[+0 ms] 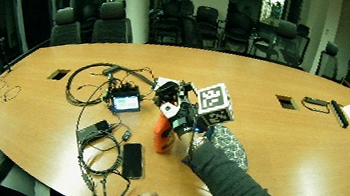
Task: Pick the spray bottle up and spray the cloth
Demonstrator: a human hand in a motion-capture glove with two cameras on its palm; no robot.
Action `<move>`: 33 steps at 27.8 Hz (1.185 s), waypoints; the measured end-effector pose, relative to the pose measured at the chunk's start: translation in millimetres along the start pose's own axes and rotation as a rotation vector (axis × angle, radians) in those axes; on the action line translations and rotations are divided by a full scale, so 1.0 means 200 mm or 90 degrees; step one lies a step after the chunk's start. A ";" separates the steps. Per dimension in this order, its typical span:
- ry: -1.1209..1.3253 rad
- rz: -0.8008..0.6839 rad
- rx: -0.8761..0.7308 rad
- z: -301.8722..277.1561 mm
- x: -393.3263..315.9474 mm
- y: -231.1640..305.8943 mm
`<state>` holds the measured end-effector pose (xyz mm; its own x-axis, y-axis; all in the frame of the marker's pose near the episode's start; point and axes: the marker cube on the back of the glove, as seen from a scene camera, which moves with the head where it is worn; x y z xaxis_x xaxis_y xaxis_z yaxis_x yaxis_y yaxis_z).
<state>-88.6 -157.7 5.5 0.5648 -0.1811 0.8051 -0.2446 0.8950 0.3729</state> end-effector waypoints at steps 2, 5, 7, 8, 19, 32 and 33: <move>0.010 0.002 -0.005 0.00 0.01 0.01; 0.023 0.005 -0.013 0.01 0.03 0.04; 0.033 0.008 -0.021 0.01 0.06 0.07; 0.040 0.010 -0.025 0.00 0.07 0.08; 0.222 -0.059 -0.162 -0.15 0.09 0.24; 0.439 -0.272 -0.251 -0.62 0.07 0.58; 0.451 -0.284 -0.259 -0.65 0.05 0.59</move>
<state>-8.6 -1.2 -3.5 0.9223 -0.3716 0.1064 0.3303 0.9006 0.2824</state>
